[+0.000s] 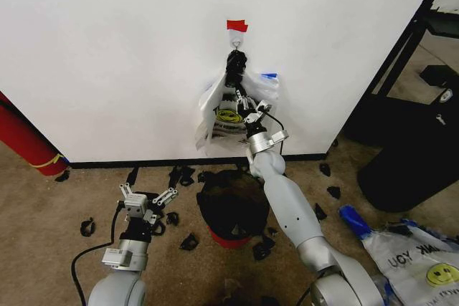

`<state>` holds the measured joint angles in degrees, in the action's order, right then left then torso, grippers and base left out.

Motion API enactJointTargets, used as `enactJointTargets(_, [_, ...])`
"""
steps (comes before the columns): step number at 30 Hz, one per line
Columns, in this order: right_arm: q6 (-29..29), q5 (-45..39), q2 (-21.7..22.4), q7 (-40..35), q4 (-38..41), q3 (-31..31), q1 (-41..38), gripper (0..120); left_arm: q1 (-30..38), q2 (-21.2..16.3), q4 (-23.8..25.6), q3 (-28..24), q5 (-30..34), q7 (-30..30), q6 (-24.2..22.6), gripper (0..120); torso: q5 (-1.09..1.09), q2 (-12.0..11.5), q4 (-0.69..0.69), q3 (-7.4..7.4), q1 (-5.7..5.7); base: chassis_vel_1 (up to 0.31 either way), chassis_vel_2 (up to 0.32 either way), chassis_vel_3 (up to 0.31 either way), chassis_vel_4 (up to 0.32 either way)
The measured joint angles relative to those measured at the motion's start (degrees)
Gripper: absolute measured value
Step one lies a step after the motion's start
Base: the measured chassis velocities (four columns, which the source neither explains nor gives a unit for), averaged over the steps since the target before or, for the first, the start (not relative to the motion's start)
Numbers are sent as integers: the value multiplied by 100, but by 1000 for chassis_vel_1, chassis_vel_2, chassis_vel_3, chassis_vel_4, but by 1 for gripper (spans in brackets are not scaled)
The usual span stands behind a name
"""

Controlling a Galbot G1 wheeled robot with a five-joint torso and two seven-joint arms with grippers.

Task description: Pick up the garbage bag from the wall and place it over the trash bin.

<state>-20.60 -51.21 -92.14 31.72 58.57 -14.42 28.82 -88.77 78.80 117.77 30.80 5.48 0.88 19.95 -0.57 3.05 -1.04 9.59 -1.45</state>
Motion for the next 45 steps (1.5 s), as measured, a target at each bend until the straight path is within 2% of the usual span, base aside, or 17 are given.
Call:
enactJointTargets(2, [2, 0, 0, 46, 1, 2, -7, 0, 0, -5, 0, 0, 0, 0, 1, 100, 0, 0, 0, 0, 0, 0, 0, 0, 0])
enactJointTargets(15, [50, -11, 1, 144, 376, 67, 208, 0, -11, -45, 2, 13, 14, 2, 27, 100, 0, 0, 0, 0, 0, 0, 0, 0, 0])
enactJointTargets(22, [191, -8, 1, 137, 1150, 295, 999, 0, 12, -85, -31, 26, 148, -18, 128, 100, 0, 0, 1, -1, 1, 0, 0, 0, 0])
enactJointTargets(32, [254, 53, 1, 274, 1522, 252, 1666, 0, 24, -80, -71, -6, 205, -32, 218, 100, 0, 0, 0, -1, 1, 0, 0, 0, 0])
enactJointTargets(37, [301, 147, 11, 452, 1836, 176, 2255, 0, -31, -94, -52, 36, 267, -42, 298, 100, 0, 1, 0, -1, 1, 0, 0, 0, 0])
enactJointTargets(45, [386, 239, 467, 1095, 2301, -135, 3111, 0, -143, -82, 27, 84, 294, -65, 385, 100, 1, 1, 0, -1, 1, 0, 0, 0, 0])
